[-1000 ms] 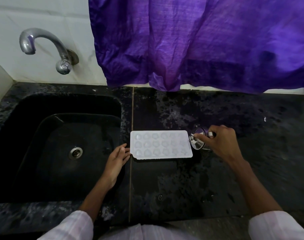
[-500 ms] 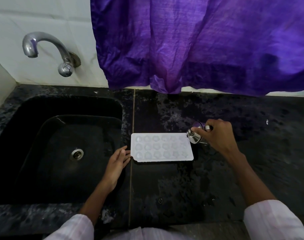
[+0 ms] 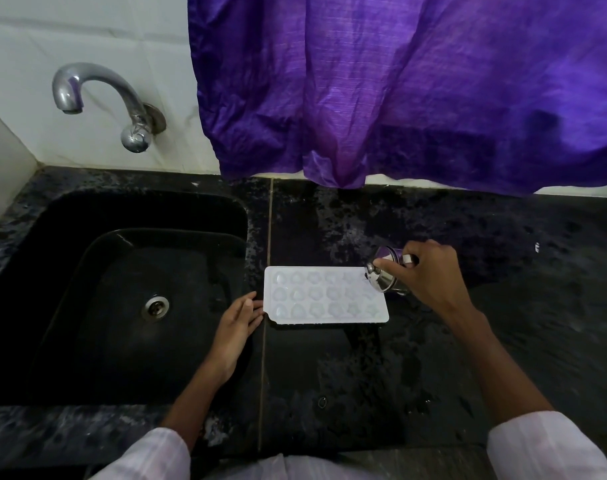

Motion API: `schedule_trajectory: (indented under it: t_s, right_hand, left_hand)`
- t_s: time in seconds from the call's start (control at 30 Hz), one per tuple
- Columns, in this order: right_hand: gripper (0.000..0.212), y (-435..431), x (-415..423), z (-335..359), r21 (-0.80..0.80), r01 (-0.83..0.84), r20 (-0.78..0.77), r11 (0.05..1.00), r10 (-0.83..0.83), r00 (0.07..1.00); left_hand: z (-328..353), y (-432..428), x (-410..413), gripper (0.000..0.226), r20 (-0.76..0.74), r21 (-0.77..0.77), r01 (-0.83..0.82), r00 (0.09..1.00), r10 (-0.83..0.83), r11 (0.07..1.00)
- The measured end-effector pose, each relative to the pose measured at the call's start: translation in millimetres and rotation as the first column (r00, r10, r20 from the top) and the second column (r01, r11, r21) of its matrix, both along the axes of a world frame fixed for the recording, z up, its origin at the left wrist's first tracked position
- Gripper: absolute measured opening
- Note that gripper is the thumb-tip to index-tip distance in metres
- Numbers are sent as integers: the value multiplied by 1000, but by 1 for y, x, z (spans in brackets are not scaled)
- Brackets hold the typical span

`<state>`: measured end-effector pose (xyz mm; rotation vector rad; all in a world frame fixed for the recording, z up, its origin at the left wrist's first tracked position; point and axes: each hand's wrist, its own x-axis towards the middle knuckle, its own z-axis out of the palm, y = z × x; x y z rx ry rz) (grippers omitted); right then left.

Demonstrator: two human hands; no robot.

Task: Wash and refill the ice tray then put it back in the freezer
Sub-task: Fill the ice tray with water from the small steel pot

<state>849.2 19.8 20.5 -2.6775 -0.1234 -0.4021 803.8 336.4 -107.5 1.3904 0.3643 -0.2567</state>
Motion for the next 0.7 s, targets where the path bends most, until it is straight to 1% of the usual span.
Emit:
schedule_trajectory:
  t_s: [0.07,0.13,0.23,0.3,0.4,0.5,0.6,0.63,0.7]
  right_hand:
    - [54,-1,-2,1,6,7,0,1000,-7,1000]
    - [54,-2,-5,0,48,24,13,999,-24,1000]
    - [55,-2,-10,1,233,101,3,967,-105,994]
    - [57,-2,-12,2,371,175,-56,912,-166,984]
    - [61,-4,-10,1,537,275,-170,798,-217,961]
    - [65,-6,0,-5,728,304,-224,615,-206,953]
    - [69,3,16,-6,850,292,-249,438,-154,956]
    - [64,9,22,-6,873,286,-253,395,-134,958]
    - [42,22,33,-4,902,275,-255,333,-104,961]
  left_hand:
    - [0,0,0,38,1,-1,0,1000,0,1000]
    - [-1,1,0,38,2,-1,1,1000,-1,1000]
    - [-1,1,0,39,6,1,0,1000,0,1000]
    - [-1,1,0,39,10,2,5,1000,-5,1000]
    - [-1,1,1,38,11,3,7,1000,-7,1000]
    - [-1,1,1,38,11,1,-1,1000,1,1000]
    - [0,0,0,36,11,1,-8,1000,8,1000]
    - [1,-1,0,36,11,4,-7,1000,7,1000]
    - [1,-1,0,36,4,7,-13,1000,13,1000]
